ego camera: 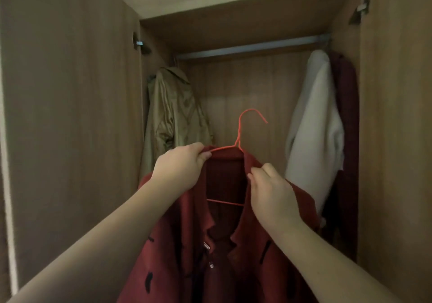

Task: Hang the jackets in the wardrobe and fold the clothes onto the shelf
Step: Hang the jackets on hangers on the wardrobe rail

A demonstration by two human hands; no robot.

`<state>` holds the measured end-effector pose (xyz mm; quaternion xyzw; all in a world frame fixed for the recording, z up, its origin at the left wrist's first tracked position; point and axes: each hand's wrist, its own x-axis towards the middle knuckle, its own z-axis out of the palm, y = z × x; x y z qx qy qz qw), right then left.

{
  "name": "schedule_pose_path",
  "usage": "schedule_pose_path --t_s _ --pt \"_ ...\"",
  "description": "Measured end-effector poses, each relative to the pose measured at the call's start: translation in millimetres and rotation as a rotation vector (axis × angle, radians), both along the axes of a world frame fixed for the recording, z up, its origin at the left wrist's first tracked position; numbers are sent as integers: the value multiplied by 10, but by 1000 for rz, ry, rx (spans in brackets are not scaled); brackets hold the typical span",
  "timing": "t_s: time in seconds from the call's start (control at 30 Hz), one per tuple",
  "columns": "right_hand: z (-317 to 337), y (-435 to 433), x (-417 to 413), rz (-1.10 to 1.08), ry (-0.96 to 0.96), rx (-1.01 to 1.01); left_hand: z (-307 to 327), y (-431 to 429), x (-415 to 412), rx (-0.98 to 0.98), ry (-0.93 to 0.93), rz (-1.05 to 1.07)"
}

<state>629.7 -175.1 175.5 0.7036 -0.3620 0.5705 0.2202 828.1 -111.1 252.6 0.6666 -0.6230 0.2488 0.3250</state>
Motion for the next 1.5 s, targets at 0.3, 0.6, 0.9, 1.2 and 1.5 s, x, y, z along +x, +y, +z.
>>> schedule_pose_path --t_s 0.3,0.6,0.9,1.2,1.5 --pt "565 -955 7 200 35 -14 83 -392 388 -189 167 76" --pt "1077 -1464 784 147 183 7 466 -700 969 -97 -113 140" --pt "1333 -2113 1470 226 103 -85 983 -1270 1431 -82 -289 148" --pt "1689 -3114 1945 281 -4 -61 1420 -1830 1689 -175 -282 326" --pt "1918 -3526 2364 527 -149 -34 1998 -2647 1641 -248 -318 596"
